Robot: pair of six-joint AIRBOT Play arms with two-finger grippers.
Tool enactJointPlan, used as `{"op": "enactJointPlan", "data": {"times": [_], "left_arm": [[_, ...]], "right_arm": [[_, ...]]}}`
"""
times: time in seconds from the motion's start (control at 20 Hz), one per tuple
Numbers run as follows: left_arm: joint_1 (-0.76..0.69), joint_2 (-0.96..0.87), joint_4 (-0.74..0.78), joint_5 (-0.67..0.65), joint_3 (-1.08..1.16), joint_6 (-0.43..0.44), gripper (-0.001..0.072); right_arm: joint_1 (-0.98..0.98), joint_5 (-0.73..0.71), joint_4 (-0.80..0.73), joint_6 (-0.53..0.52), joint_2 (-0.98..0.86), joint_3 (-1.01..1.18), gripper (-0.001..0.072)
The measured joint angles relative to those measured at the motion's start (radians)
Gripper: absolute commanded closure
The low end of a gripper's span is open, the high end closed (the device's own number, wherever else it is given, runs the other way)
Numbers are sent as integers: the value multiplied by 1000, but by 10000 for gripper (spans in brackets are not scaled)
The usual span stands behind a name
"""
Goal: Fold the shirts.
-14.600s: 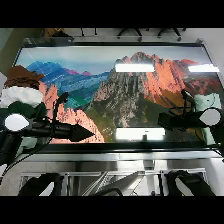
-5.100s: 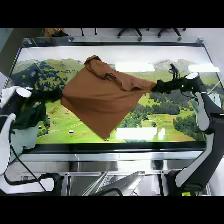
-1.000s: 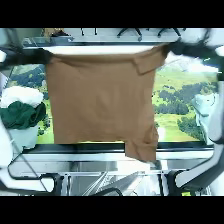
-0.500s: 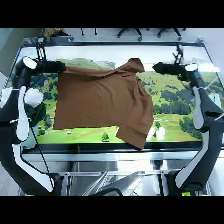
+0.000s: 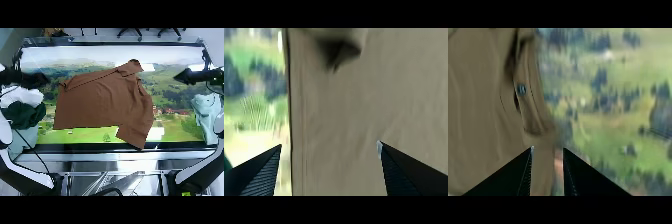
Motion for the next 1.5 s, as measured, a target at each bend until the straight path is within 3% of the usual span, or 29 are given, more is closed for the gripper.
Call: {"op": "enactJointPlan", "data": {"times": [0.25,0.35,0.45,0.75,0.8,0.9,0.95,1.0,1.45,1.5], "left_arm": [[84,89,74,-29,-324,-14,40],[102,113,100,-12,-423,-13,40],[112,126,103,3,-504,-3,40],[111,141,-88,63,-663,94,43],[103,141,-106,79,-678,105,128],[81,138,-123,109,-697,123,389],[67,137,-124,118,-704,135,584],[54,137,-123,128,-708,144,693],[26,137,-134,133,-716,169,693],[27,137,-134,132,-716,169,693]], "right_arm": [[-21,74,-67,11,53,-211,475],[-23,79,-83,5,65,-297,389],[-19,79,-89,-10,72,-373,389],[19,56,-105,-47,78,-501,389],[28,53,-108,-51,78,-509,389],[47,49,-115,-61,78,-519,388],[59,46,-129,-63,79,-524,385],[71,44,-142,-66,79,-528,383],[204,2,-165,-69,80,-560,389],[219,-5,-167,-66,80,-560,465]]}}
